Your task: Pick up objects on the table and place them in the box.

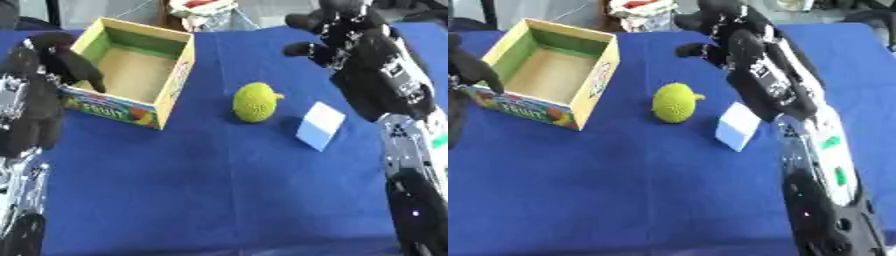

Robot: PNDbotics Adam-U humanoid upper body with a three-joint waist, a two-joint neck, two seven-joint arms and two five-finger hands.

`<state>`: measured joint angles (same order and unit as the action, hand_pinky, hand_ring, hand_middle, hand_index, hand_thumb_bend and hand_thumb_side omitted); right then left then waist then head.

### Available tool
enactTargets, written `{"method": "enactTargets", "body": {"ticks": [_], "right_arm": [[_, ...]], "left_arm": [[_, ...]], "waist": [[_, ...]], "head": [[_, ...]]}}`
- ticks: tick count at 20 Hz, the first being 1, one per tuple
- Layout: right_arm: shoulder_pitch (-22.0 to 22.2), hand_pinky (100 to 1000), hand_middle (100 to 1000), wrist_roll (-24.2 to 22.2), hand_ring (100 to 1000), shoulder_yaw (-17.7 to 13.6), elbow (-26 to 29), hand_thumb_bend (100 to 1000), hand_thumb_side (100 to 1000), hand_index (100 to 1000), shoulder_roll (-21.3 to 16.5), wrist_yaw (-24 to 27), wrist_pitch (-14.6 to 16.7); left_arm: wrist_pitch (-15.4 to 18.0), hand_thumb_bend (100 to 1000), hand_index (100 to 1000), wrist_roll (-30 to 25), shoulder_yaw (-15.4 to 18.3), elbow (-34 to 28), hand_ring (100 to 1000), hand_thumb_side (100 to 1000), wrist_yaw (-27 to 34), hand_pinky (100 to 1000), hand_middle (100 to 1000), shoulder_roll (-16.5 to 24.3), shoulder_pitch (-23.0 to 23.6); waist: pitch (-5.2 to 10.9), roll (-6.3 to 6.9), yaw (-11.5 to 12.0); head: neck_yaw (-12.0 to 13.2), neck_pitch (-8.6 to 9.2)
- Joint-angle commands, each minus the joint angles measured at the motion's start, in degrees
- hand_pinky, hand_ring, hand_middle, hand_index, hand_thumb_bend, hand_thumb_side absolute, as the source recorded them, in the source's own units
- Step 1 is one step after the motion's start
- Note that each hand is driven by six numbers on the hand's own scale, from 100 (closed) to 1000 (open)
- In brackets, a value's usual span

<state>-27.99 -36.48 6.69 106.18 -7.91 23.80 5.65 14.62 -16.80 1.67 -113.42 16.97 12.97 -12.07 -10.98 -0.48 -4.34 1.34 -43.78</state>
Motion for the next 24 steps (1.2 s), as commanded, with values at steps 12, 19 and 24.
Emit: {"method": "enactTargets", "body": {"ticks": [12,19,24], "right_arm": [[-4.46,920,894,-10.85,1000,-0.96,-7.40,100,443,980,-6.41,-7.38,10.64],[-9.93,941,932,-15.29,1000,-0.77,-16.20,100,331,996,-11.59,-12.39,15.52],[-12.06,946,942,-15.47,1000,-0.50,-22.19,100,260,1000,-12.26,-16.53,19.65]], "left_arm": [[1.84,100,731,3.55,1.96,-1.17,544,713,-2.40,454,436,0.60,-0.36],[1.51,100,729,2.20,1.33,-1.17,536,718,-2.36,451,429,0.51,-0.14],[1.29,100,729,1.49,1.11,-1.17,535,720,-2.39,450,427,0.46,-0.04]], "waist": [[0.97,0.12,0.27],[1.19,-0.09,0.53],[1.21,-0.09,0.56]], "head": [[-0.64,-0.33],[-0.90,-0.33],[-0.94,-0.33]]}}
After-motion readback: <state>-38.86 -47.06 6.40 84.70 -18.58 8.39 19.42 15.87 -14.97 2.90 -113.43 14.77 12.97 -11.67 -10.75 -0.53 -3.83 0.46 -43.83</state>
